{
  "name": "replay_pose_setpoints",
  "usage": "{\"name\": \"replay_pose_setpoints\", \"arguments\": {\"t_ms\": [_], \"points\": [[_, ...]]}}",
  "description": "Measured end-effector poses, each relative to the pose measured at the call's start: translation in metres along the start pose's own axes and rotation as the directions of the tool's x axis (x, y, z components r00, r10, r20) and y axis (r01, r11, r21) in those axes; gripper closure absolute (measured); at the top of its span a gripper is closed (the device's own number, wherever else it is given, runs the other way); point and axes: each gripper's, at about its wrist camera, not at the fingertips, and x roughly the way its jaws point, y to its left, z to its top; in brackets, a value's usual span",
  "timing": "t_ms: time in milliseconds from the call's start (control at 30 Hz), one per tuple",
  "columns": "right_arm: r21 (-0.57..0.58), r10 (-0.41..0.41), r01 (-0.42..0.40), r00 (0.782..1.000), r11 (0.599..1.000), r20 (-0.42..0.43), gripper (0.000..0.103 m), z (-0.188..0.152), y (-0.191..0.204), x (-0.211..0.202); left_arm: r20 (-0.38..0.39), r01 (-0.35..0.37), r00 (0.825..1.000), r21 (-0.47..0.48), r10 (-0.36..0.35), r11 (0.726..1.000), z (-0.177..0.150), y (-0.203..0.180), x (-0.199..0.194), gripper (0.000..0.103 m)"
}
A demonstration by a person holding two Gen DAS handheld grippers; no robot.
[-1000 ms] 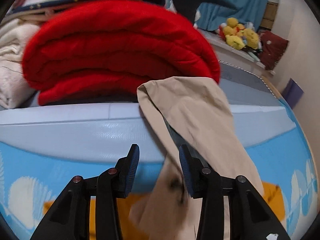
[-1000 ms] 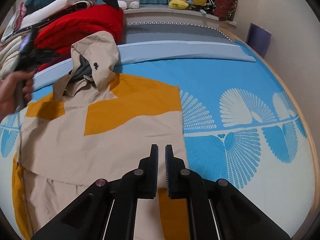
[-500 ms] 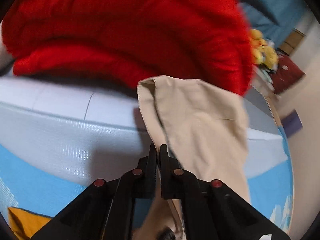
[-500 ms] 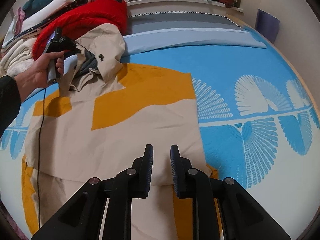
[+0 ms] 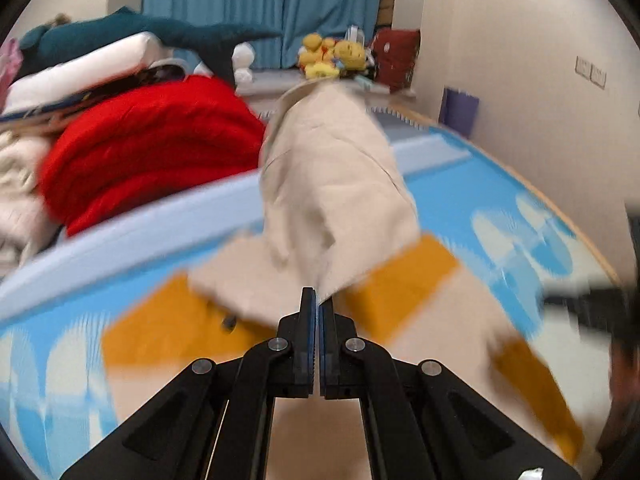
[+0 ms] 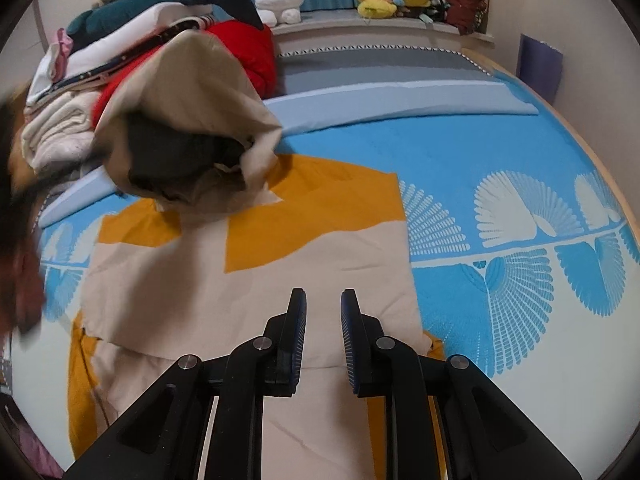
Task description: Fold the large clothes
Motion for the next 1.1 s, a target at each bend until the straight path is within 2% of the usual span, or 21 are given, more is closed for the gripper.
{"name": "replay_pose_setpoints", "arguments": {"t_ms": [67, 100, 167, 267, 300, 367, 467, 567, 600, 667, 733, 867, 1033, 1100], "points": [[0.009, 0.009, -0.009, 1.0, 1.0, 0.008, 0.084, 0.0, 0.001, -0.006, -0.054, -0.028, 0.998, -0.024, 0.026, 0.999, -0.044, -0.003, -0.017, 0.102], [0.018, 0.018, -0.018, 1.0, 1.0, 0.011, 0.084, 0.0, 0.001, -0.009, -0.105, -0.029, 0.994, -0.069, 0.021, 0.997, -0.064, 0.0, -0.023, 0.102], [0.033, 0.043, -0.043, 0.999, 0.999, 0.014, 0.084, 0.0, 0.002, -0.013, -0.218, -0.062, 0.976, -0.179, 0.022, 0.982, -0.1, 0.013, -0.032, 0.102], [0.057, 0.072, -0.073, 0.997, 0.996, 0.015, 0.08, -0.002, 0.004, -0.016, -0.278, -0.141, 0.958, -0.251, 0.068, 0.958, -0.113, 0.025, -0.047, 0.102], [0.069, 0.092, -0.093, 0.996, 0.993, 0.016, 0.076, -0.003, 0.006, -0.016, -0.276, -0.154, 0.959, -0.299, 0.069, 0.942, -0.113, 0.031, -0.052, 0.102], [0.08, 0.121, -0.121, 0.993, 0.989, 0.011, 0.071, -0.004, 0.01, -0.013, -0.249, -0.128, 0.968, -0.394, 0.028, 0.91, -0.107, 0.038, -0.054, 0.1], [0.11, 0.178, -0.177, 0.984, 0.978, -0.006, 0.066, -0.006, 0.017, -0.001, -0.219, -0.098, 0.976, -0.434, 0.001, 0.895, -0.097, 0.043, -0.04, 0.098], [0.155, 0.225, -0.217, 0.974, 0.964, -0.037, 0.065, -0.011, 0.022, 0.017, -0.197, -0.04, 0.978, -0.507, -0.071, 0.861, -0.097, 0.044, -0.025, 0.096], [0.176, 0.235, -0.222, 0.97, 0.959, -0.058, 0.065, -0.012, 0.024, 0.028, -0.192, -0.019, 0.977, -0.523, -0.096, 0.852, -0.096, 0.045, -0.018, 0.093], [0.197, 0.241, -0.221, 0.967, 0.955, -0.082, 0.065, -0.015, 0.026, 0.043, -0.191, 0.017, 0.971, -0.548, -0.145, 0.837, -0.095, 0.047, -0.004, 0.079], [0.204, 0.234, -0.209, 0.966, 0.956, -0.106, 0.065, -0.017, 0.029, 0.061, -0.193, 0.026, 0.967, -0.576, -0.167, 0.817, -0.096, 0.051, 0.008, 0.079], [0.176, 0.179, -0.156, 0.976, 0.972, -0.124, 0.064, -0.015, 0.031, 0.094, -0.165, 0.078, 0.956, -0.656, -0.243, 0.751, -0.1, 0.059, 0.026, 0.074], [0.137, 0.144, -0.127, 0.982, 0.982, -0.121, 0.064, -0.007, 0.026, 0.119, -0.16, 0.095, 0.942, -0.718, -0.296, 0.689, -0.107, 0.067, 0.051, 0.071], [0.129, 0.16, -0.146, 0.981, 0.981, -0.11, 0.064, -0.006, 0.026, 0.125, -0.148, 0.103, 0.935, -0.756, -0.322, 0.646, -0.113, 0.07, 0.06, 0.071]]}}
